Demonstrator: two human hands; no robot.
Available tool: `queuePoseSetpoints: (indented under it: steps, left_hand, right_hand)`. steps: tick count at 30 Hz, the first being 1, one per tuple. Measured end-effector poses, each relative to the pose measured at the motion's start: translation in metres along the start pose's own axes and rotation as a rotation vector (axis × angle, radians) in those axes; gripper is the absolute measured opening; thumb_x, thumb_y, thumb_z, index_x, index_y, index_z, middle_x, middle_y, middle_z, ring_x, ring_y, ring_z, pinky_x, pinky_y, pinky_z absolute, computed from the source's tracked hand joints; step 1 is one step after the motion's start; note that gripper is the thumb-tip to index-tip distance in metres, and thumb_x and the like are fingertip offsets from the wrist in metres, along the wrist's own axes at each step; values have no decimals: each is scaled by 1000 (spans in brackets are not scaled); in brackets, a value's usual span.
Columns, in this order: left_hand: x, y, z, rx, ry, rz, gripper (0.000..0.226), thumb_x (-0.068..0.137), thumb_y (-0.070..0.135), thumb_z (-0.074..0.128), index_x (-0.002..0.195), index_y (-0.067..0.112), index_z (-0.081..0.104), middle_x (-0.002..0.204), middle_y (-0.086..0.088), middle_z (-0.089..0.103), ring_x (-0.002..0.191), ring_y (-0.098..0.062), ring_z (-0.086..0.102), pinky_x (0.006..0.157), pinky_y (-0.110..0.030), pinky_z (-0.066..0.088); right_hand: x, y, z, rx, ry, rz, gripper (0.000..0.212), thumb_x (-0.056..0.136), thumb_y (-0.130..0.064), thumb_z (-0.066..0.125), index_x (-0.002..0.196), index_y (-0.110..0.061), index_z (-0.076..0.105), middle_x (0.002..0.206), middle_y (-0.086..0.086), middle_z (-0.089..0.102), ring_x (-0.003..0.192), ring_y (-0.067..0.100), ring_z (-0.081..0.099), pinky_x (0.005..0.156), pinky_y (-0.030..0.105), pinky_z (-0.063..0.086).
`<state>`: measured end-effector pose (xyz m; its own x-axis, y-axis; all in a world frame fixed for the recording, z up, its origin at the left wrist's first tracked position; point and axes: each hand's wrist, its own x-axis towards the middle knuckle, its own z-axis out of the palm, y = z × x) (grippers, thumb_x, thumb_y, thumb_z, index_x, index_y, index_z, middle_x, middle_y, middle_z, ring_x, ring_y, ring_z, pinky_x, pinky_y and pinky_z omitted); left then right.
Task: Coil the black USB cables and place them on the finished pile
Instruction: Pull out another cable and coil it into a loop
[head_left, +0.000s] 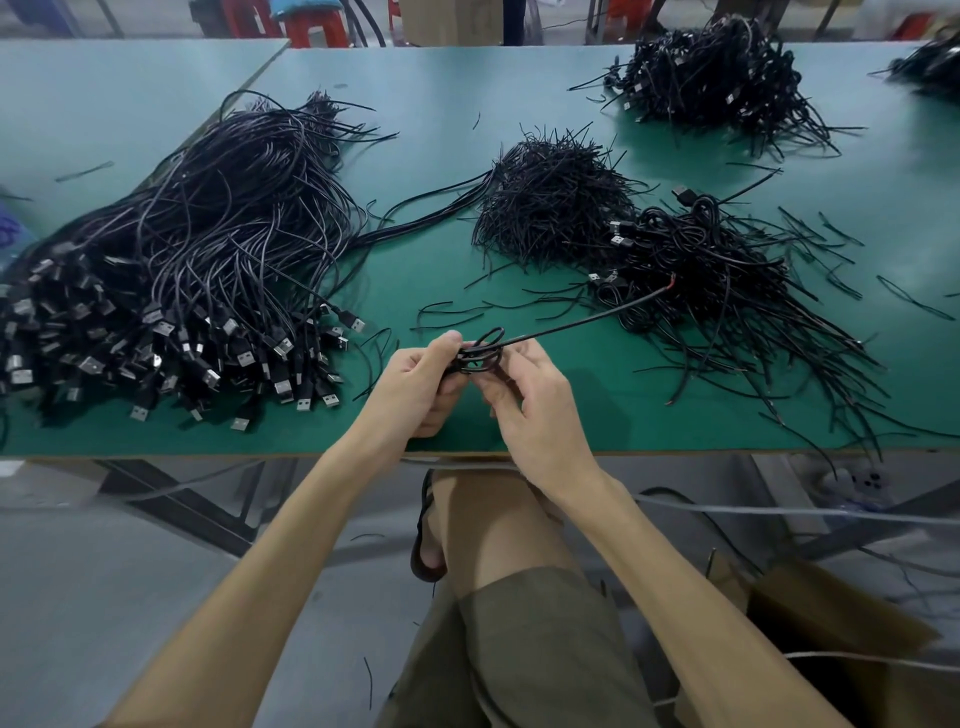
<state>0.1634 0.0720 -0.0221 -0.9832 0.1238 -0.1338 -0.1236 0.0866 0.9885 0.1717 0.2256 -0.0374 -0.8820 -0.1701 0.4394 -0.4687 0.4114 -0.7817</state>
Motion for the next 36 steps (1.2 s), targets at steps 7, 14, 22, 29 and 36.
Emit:
queuePoseSetpoints:
  steps: [7,14,22,29,36]
  left_hand:
    - [-1,-1,2,53,-42,28,55,98,56,41,52,26,39,52,6,26,43,-12,16,40,-16,17]
    - [-2,-2,2,52,-42,36,55,99,57,41,56,22,42,53,5,26,44,-13,17,41,-18,16]
    - [-7,1,7,120,58,264,26,108,28,46,117,7,58,82,5,58,56,-12,62,39,-32,53]
    - [-12,4,2,519,44,423,22,105,18,53,125,15,63,107,3,66,97,-13,66,79,-36,60]
    - [-25,24,15,399,1,254,30,106,15,48,136,20,49,70,2,65,58,-21,61,71,-37,53]
  right_hand:
    - [-7,4,8,-118,122,-71,8,98,0,54,100,2,62,101,11,54,84,17,48,75,32,45]
    - [-9,4,12,-167,134,-68,15,100,-12,51,101,1,58,104,16,53,83,23,49,73,37,45]
    - [-6,6,15,-184,215,-77,23,92,-7,60,86,-19,41,90,-2,36,67,5,31,60,11,33]
    - [-4,5,7,-17,257,68,25,89,-4,60,81,-19,41,82,-10,37,67,0,42,62,11,34]
    - [-2,-4,-3,-1,259,26,25,91,1,65,78,-14,49,83,-1,46,68,7,48,63,13,37]
